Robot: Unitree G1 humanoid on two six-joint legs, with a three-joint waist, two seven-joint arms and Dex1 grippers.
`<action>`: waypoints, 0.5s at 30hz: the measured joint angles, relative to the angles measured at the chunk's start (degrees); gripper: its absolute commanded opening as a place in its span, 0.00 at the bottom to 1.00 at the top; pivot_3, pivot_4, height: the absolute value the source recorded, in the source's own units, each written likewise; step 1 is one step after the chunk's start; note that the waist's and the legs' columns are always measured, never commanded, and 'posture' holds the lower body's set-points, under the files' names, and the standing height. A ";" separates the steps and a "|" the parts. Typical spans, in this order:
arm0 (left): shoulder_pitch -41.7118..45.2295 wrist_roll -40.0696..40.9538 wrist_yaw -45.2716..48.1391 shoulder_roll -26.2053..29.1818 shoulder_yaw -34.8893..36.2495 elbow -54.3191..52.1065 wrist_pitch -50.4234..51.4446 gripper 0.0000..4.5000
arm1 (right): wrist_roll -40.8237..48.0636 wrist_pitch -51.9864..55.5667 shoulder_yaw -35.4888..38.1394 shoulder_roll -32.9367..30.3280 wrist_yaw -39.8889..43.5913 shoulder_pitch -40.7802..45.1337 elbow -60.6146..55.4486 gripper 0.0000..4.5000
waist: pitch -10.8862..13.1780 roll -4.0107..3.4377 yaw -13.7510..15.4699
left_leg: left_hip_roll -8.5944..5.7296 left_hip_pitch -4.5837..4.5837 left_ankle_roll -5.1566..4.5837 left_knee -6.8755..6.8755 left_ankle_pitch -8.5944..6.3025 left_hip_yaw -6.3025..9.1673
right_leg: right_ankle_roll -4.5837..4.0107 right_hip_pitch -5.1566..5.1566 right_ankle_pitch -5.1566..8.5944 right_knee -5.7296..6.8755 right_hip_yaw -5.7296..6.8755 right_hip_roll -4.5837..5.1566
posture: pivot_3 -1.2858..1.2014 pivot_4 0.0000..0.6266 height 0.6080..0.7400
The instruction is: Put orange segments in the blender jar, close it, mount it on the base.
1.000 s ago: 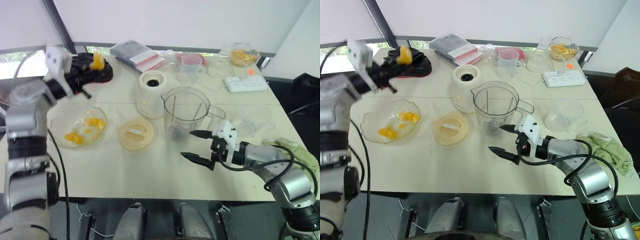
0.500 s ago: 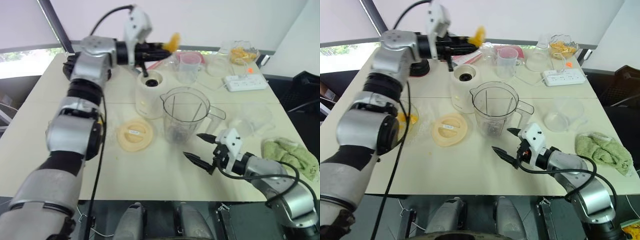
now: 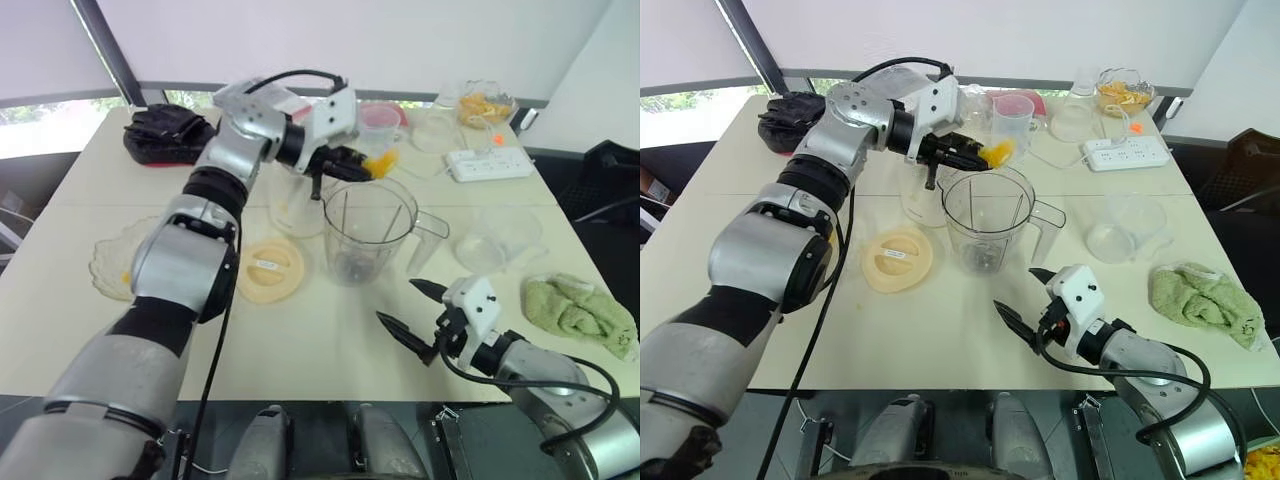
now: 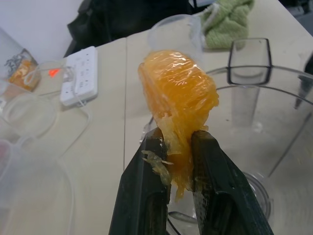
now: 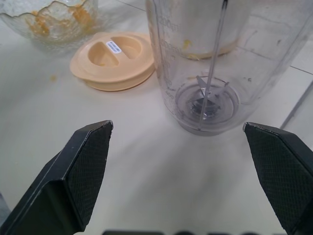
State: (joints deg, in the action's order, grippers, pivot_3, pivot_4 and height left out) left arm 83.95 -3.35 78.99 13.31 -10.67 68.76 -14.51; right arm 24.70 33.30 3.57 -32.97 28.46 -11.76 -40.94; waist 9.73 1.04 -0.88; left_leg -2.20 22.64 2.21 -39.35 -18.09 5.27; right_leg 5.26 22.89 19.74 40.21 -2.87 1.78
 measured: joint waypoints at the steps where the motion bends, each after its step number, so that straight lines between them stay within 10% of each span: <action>1: 0.00 -0.25 0.59 0.01 -0.15 0.00 -0.83 0.16 | 0.00 0.00 0.00 0.00 -0.05 0.01 0.00 1.00 | 0.00 0.00 -0.01 | 0.00 0.00 0.00 0.00 0.00 0.00 | 0.00 0.00 0.00 0.00 0.00 0.00 | 0.52 0.24 1.00; 5: -0.02 -1.34 2.15 0.02 -0.43 0.01 -2.66 0.21 | -0.23 0.00 0.00 0.00 -0.14 0.22 0.00 1.00 | 0.00 0.00 -0.03 | 0.00 0.00 0.00 0.00 0.00 0.00 | 0.00 0.00 0.00 0.00 0.00 0.00 | 0.52 0.24 1.00; 13: -0.02 -1.97 3.43 0.83 -0.33 0.00 -3.89 0.99 | -0.93 -0.64 -0.02 0.00 0.36 1.13 0.23 1.00 | 0.00 0.00 -0.05 | 0.00 0.00 0.00 0.00 0.00 0.00 | 0.00 0.00 0.00 0.00 0.00 -0.01 | 0.52 0.24 1.00; 15: -0.02 -2.02 3.06 1.14 -0.20 0.00 -3.86 0.99 | -0.94 -0.76 -0.02 0.00 0.54 1.28 0.34 1.00 | 0.00 0.00 -0.06 | 0.00 0.00 0.00 0.00 0.00 0.00 | 0.00 0.00 0.00 0.00 0.00 -0.01 | 0.52 0.24 1.00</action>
State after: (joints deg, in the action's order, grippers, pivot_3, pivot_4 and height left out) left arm 83.94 -5.38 82.05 14.45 -10.87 68.76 -18.37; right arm 23.76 32.54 3.55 -32.98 29.00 -10.48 -40.60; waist 9.73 1.04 -0.94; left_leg -2.20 22.64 2.21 -39.35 -18.09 5.27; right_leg 5.26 22.89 19.74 40.21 -2.86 1.77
